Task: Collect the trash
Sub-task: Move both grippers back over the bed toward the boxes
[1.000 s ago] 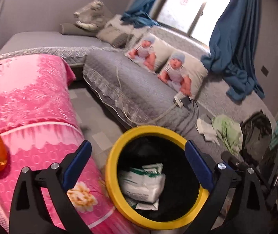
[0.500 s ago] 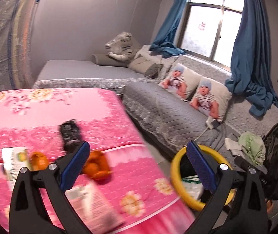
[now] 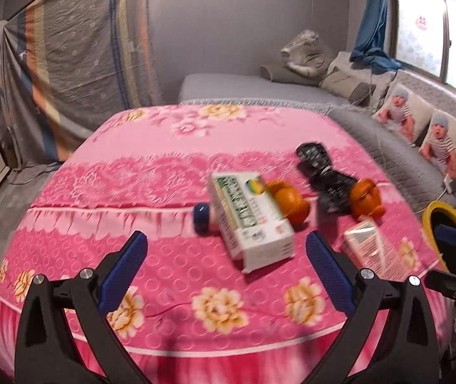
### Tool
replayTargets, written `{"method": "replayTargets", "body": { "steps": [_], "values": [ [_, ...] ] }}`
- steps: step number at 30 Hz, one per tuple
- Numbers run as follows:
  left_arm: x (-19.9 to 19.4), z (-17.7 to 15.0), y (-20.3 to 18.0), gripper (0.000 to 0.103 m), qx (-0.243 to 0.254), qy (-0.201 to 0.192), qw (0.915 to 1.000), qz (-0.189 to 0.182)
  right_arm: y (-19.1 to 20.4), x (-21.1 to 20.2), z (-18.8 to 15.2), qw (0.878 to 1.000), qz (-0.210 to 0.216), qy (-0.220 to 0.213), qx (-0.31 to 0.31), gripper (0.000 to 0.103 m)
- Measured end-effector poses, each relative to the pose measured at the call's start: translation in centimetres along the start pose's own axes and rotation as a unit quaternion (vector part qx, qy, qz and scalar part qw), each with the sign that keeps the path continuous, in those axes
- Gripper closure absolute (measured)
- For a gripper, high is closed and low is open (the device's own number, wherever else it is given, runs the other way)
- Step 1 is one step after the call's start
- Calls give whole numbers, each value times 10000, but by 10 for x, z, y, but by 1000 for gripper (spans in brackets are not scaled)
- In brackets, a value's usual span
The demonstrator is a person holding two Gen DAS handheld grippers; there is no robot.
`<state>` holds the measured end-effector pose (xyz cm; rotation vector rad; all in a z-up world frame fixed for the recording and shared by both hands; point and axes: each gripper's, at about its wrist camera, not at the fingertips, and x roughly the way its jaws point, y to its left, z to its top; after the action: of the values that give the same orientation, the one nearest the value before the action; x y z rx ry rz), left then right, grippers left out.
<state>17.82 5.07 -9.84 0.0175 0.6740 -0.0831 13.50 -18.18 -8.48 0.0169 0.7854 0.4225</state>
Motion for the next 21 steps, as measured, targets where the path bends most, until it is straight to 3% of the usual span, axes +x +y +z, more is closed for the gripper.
{"method": "replayTargets", "body": {
  "steps": [9,17,21],
  "values": [
    [10,-12,26,8,-295,268,9992,-67,15,49,11,9979,-312,559,122,8],
    [19,-16,32,8,-473,464,9977,-132,16,71,6,9951,-591,786,42,8],
    [19,-15,25,8,-379,507,9979,-120,14,76,7,9954,-493,821,73,21]
  ]
}}
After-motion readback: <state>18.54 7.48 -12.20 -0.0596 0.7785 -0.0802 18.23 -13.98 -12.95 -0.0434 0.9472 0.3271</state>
